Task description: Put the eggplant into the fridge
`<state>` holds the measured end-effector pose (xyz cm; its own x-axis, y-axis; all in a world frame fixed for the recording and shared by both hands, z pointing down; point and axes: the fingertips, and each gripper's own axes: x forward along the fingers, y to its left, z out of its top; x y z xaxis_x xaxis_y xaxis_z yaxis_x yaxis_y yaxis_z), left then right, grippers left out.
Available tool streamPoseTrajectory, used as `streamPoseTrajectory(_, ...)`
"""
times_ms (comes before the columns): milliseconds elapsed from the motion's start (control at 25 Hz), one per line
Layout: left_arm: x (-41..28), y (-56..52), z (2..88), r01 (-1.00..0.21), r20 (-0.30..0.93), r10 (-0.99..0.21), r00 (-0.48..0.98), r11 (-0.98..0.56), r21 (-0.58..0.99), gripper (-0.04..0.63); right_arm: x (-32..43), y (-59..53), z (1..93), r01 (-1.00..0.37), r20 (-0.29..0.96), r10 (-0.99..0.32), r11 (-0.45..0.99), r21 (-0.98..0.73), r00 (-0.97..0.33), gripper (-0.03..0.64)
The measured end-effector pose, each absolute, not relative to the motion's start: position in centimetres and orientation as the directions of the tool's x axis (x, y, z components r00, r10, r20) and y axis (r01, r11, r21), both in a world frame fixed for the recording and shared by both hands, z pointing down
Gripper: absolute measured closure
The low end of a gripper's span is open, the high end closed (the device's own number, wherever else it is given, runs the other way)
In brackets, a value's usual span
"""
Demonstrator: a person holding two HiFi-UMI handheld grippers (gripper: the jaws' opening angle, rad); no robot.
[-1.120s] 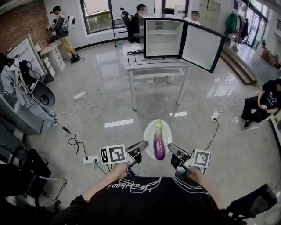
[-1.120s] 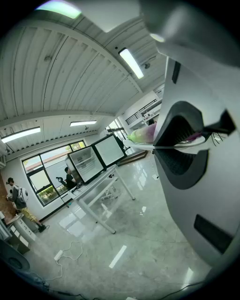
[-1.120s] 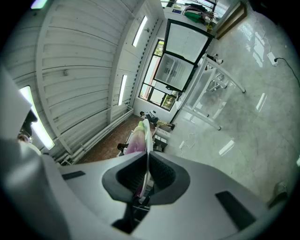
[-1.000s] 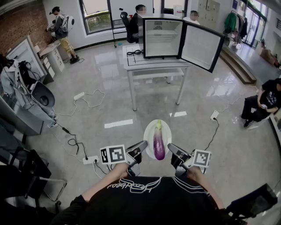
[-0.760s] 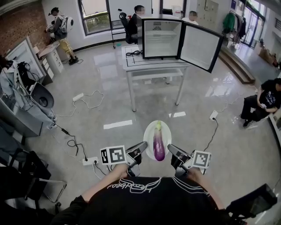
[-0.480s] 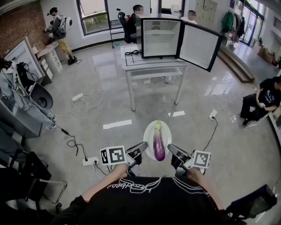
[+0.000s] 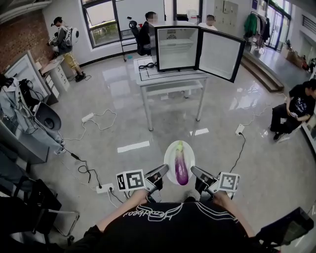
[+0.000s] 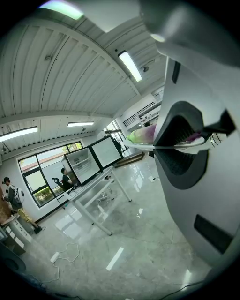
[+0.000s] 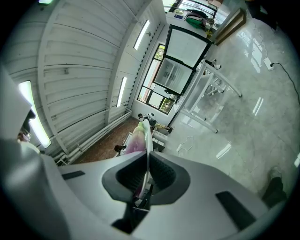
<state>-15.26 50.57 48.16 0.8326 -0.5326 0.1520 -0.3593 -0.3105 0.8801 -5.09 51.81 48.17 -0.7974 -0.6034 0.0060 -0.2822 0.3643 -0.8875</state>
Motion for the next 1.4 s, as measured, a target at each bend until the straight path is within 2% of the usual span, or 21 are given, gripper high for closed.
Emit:
streamPoseTrajectory(320, -14.5, 49.9, 48.0, -0.356, 0.150, -0.534, 0.832, -0.308, 0.882, 0.572, -4.5, 50.9, 47.6, -0.262, -0.021, -0.600, 0.380, -0.887, -0.800, 0.595)
streamPoseTrajectory(560, -14.4, 47.9, 48.0, -0.379, 0.164, -0.548, 0.821, -0.306, 0.873, 0.572, -3.6, 48.9, 49.4, -0.281, 0.020, -0.610, 0.335, -0.900, -0.792, 0.595)
streamPoseTrajectory(920, -12.7, 42.3, 48.4, -0.389, 0.174, -0.560, 0.810, -0.290, 0.875, 0.572, -2.5, 42.8, 48.6, -0.236, -0.027, -0.578, 0.375, -0.896, -0.816, 0.595)
streamPoseTrajectory(1400, -8.6, 31.3, 50.1, -0.391, 0.202, -0.574, 0.794, -0.227, 0.892, 0.572, 1.4, 31.5, 49.9, -0.217, 0.000, -0.538, 0.339, -0.915, -0.843, 0.595)
